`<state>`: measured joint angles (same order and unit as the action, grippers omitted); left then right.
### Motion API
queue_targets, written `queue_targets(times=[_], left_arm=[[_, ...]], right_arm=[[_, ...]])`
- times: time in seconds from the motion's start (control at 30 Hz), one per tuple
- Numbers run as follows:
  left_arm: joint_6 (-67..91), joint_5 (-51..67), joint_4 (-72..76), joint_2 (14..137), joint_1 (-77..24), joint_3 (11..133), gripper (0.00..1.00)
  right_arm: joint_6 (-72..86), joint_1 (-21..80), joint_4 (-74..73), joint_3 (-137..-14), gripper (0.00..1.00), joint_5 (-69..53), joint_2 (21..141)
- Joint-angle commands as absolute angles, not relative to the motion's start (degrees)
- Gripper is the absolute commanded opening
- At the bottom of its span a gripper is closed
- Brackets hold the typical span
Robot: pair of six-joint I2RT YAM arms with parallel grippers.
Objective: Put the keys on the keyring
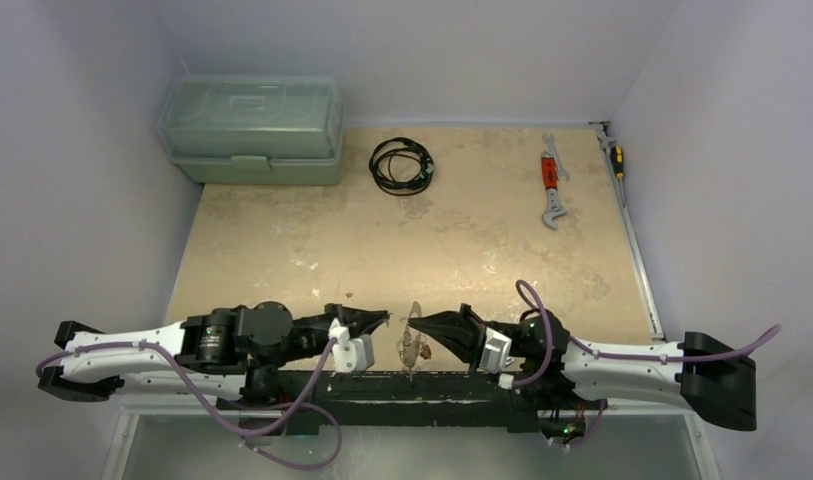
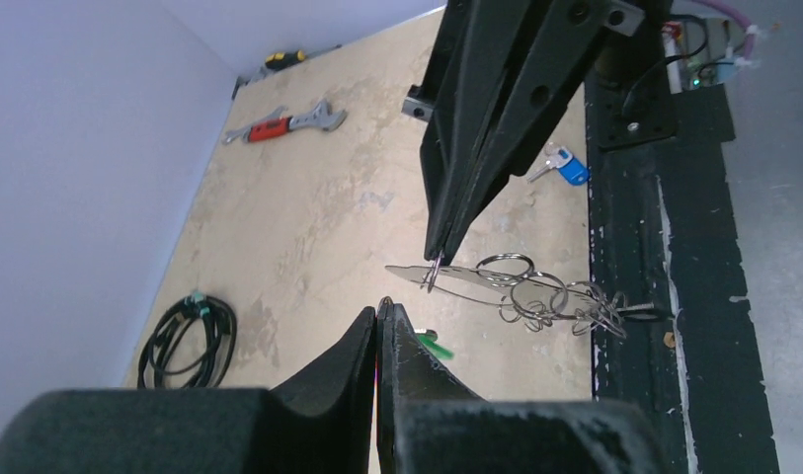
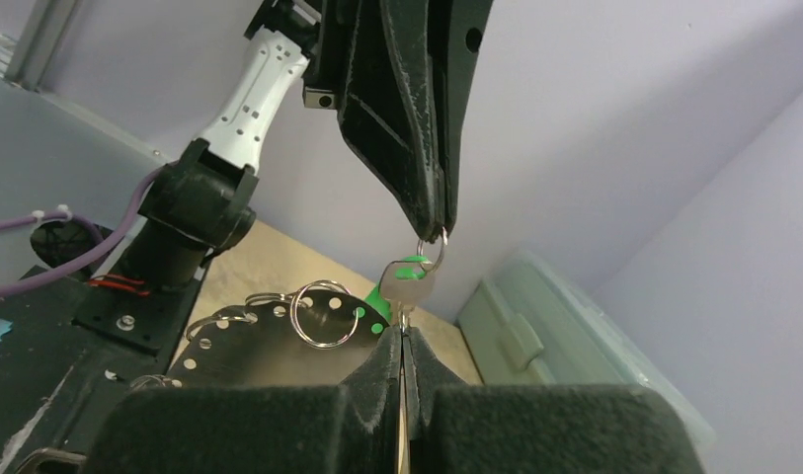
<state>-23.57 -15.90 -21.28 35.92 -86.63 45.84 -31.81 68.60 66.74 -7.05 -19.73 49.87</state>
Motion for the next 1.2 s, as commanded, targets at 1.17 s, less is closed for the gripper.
queue_targets(times=[1.17], left_arm=[[-28.97,-3.13,-14.27,32.30,-83.23,39.20,0.00]], right_arm=[[-26.96,68.62,71.29,-9.50,0.00,-25.49,48.78]])
